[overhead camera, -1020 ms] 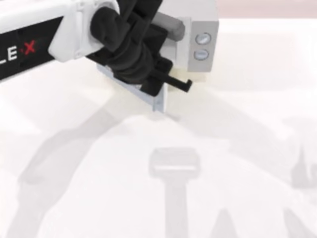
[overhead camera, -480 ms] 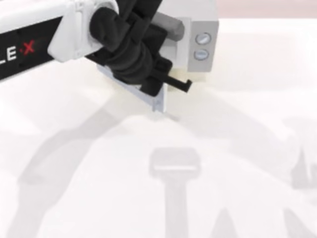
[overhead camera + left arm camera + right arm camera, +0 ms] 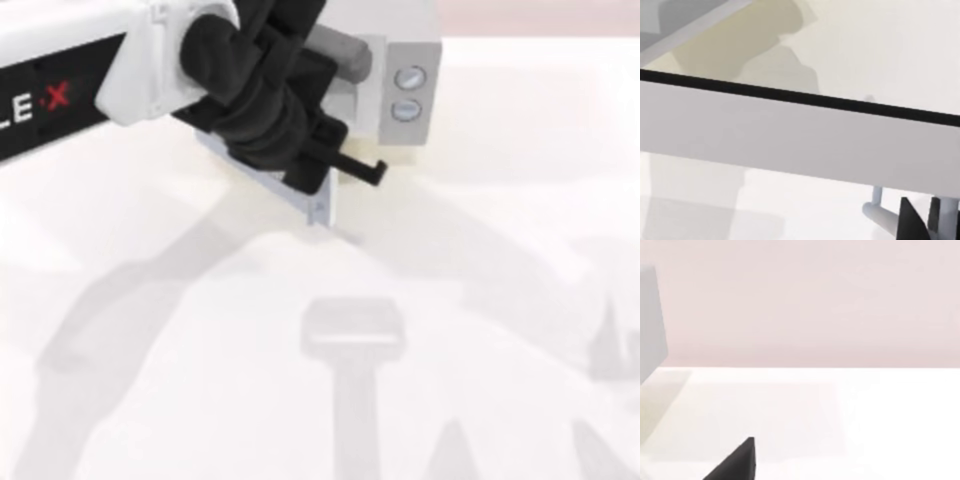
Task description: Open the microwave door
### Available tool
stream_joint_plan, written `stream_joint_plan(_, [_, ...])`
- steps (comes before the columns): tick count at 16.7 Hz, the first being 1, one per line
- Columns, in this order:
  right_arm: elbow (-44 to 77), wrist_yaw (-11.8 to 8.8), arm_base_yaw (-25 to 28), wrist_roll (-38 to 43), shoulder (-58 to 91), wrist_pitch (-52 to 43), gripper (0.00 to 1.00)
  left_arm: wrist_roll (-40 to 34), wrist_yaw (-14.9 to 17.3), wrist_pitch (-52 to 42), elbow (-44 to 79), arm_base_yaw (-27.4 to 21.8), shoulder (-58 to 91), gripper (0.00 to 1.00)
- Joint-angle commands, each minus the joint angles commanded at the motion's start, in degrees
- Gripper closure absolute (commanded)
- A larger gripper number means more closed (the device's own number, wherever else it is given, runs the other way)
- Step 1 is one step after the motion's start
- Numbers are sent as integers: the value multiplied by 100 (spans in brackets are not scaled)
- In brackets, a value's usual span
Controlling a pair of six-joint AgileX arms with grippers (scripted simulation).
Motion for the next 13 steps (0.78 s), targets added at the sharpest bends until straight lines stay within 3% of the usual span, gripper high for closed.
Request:
stream_joint_plan(6, [0,0,0,0,0,0,0,-4,49,-2,-15,-24,-4,100])
stream_joint_plan(13, [0,0,0,0,0,0,0,743,434,56,-434,248,-361,100])
